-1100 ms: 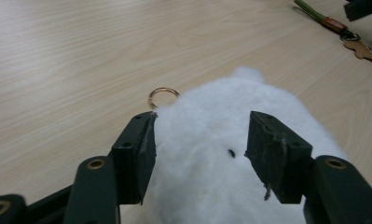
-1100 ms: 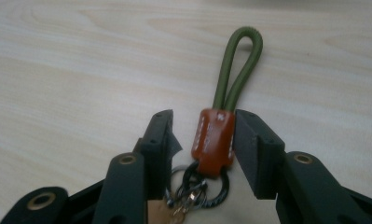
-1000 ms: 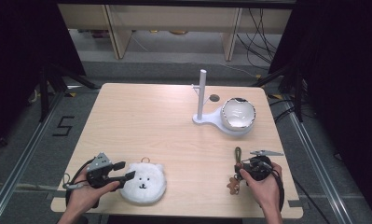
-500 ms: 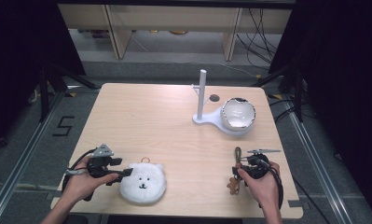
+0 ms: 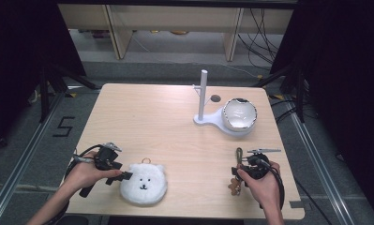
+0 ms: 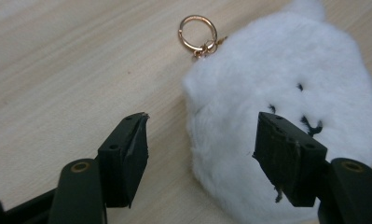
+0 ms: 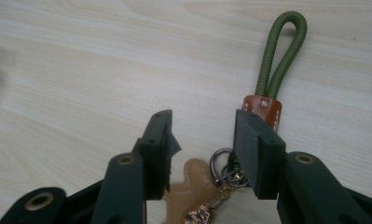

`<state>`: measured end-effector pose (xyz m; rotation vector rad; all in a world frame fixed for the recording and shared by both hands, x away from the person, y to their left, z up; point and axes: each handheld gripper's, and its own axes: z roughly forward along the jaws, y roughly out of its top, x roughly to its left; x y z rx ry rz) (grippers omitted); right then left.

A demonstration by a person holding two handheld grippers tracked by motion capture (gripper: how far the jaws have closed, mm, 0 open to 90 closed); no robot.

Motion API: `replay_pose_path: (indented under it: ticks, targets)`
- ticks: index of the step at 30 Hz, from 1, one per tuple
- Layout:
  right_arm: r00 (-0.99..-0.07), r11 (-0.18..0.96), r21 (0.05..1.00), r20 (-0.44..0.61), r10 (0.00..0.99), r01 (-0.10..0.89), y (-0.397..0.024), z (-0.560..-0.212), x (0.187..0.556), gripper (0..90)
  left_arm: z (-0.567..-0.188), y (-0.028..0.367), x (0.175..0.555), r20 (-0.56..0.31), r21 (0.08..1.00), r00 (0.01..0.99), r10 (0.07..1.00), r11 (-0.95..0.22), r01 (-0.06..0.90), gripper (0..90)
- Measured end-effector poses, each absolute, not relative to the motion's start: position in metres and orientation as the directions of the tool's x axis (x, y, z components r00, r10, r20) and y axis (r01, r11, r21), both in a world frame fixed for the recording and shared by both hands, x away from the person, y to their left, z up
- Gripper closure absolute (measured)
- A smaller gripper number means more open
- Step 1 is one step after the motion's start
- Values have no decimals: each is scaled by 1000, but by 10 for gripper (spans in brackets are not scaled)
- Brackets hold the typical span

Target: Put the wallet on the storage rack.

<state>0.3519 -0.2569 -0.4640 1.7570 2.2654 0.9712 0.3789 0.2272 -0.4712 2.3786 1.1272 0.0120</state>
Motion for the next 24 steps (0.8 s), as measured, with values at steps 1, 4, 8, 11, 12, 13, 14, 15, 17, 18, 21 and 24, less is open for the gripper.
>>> replay_pose_path:
  ticks: [1,4,8,11,12,13,14,15,17,18,21,24]
  targets:
    - [-327,125,547,290,900,828,-257,-464,352,579,-474,225,380,-212,434,646,734,-521,735,337]
    - [-332,127,550,291,897,825,-257,-463,352,574,-479,221,382,-231,410,627,744,-510,756,340]
    - [-333,123,553,297,895,824,-256,-463,350,563,-482,216,384,-245,396,604,758,-491,776,398]
    - [-335,121,551,306,891,826,-256,-463,350,562,-484,215,385,-256,380,599,759,-491,784,410]
    - [-337,125,554,300,892,823,-256,-464,350,561,-485,214,386,-255,375,595,762,-489,787,420]
    - [-337,122,553,306,890,824,-256,-464,350,560,-485,214,387,-267,365,592,760,-488,792,426]
    - [-337,124,555,301,892,823,-256,-464,351,559,-485,214,386,-262,368,586,766,-482,795,434]
    - [-337,124,555,301,892,823,-256,-464,351,559,-485,214,386,-262,368,586,766,-482,795,443]
    - [-330,114,545,316,890,830,-254,-463,351,556,-485,213,386,-276,356,571,773,-469,808,454]
    - [-334,127,553,292,896,824,-255,-464,351,556,-486,213,386,-283,356,572,770,-469,808,462]
    - [-340,123,545,317,885,829,-253,-464,351,555,-488,212,387,-303,346,564,768,-463,816,504]
    - [-344,131,549,304,888,825,-252,-465,351,553,-488,211,386,-313,347,570,759,-467,813,599]
